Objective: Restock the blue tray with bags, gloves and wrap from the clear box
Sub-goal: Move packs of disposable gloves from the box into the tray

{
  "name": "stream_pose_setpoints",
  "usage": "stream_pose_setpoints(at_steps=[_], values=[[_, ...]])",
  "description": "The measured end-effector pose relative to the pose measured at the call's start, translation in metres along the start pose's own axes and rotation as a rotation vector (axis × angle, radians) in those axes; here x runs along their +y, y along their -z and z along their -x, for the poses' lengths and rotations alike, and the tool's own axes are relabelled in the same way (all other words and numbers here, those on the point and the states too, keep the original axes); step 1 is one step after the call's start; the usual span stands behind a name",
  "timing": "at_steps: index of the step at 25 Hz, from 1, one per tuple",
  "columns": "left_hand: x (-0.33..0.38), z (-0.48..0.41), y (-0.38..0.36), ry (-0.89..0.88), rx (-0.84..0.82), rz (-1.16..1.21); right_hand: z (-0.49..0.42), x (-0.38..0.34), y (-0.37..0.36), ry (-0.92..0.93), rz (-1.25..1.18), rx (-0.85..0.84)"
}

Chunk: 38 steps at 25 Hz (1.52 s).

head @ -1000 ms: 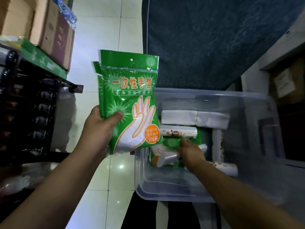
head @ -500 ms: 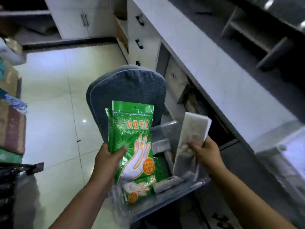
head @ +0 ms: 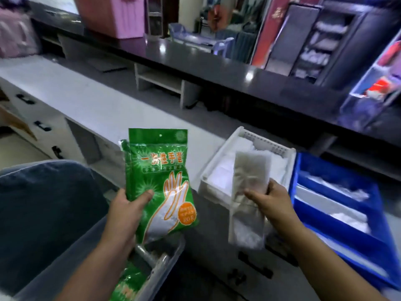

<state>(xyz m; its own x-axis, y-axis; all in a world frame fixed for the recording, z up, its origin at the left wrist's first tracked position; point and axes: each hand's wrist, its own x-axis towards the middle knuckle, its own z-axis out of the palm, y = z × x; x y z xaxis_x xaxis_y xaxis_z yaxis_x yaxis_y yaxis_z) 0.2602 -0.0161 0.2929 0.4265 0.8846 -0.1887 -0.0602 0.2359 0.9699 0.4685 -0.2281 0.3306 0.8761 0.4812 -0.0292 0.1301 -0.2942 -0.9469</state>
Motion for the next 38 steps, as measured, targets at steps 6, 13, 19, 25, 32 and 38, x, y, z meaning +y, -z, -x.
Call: stream_pose_setpoints(at_steps=[6,13,19,25,32,38], values=[[0.007,0.033,-0.158,-0.066,-0.124,0.052,-0.023,0.027,0.166,-0.025,0.010,0.171],[-0.011,0.067,-0.286,-0.084,-0.153,0.058,-0.087,0.069,0.285,-0.095,0.660,-0.111],[-0.026,0.077,-0.324,-0.048,-0.110,0.030,-0.123,0.109,0.277,0.025,0.929,-0.611],[-0.028,0.064,-0.345,-0.030,-0.104,0.034,-0.138,0.133,0.277,0.031,0.855,-0.538],[-0.035,0.045,-0.398,0.076,-0.277,0.057,-0.130,0.120,0.285,0.079,0.607,-0.197],[-0.034,0.050,-0.446,0.267,-0.563,0.196,-0.140,0.064,0.277,-0.208,-0.359,-0.070]])
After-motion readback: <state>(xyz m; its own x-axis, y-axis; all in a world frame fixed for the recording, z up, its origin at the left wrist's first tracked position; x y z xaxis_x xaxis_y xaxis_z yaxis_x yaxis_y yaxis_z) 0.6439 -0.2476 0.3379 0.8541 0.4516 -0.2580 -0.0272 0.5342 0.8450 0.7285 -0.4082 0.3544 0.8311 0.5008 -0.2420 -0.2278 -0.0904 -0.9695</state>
